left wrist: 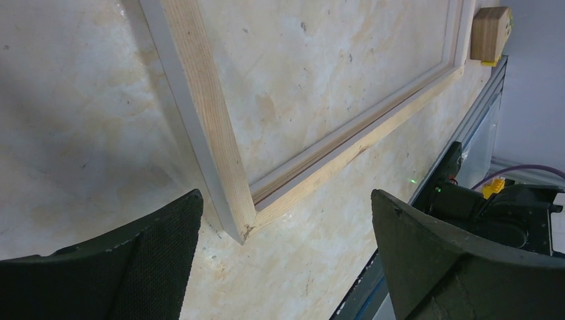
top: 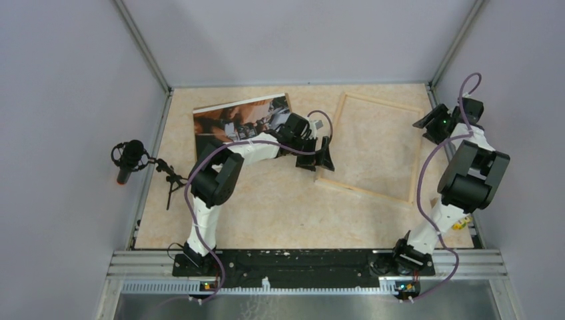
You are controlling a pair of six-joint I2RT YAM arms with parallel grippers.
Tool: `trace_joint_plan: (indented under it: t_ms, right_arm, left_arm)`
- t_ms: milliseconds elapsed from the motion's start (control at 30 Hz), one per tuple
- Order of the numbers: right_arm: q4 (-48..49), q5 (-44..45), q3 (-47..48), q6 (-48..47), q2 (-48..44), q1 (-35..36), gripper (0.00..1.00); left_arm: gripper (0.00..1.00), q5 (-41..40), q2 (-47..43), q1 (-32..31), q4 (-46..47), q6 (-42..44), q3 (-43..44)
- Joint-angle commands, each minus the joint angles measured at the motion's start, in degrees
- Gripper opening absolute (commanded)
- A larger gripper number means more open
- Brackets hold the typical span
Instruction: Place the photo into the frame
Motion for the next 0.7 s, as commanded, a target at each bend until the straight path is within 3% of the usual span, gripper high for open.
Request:
trace_joint_plan:
  t_ms: [0, 667]
  right_arm:
    - [3.8, -3.3, 3.8, 0.4, 3.3, -0.7, 0.54]
    - [7.0, -7.5, 1.5, 1.1, 10.4, -1.4, 0.53]
  left_arm:
    - [0.98, 1.6, -0.5, 0.2, 0.6, 0.9, 1.5]
    - [0.98, 3.7, 0.9, 0.4, 1.5, 0.2, 1.9]
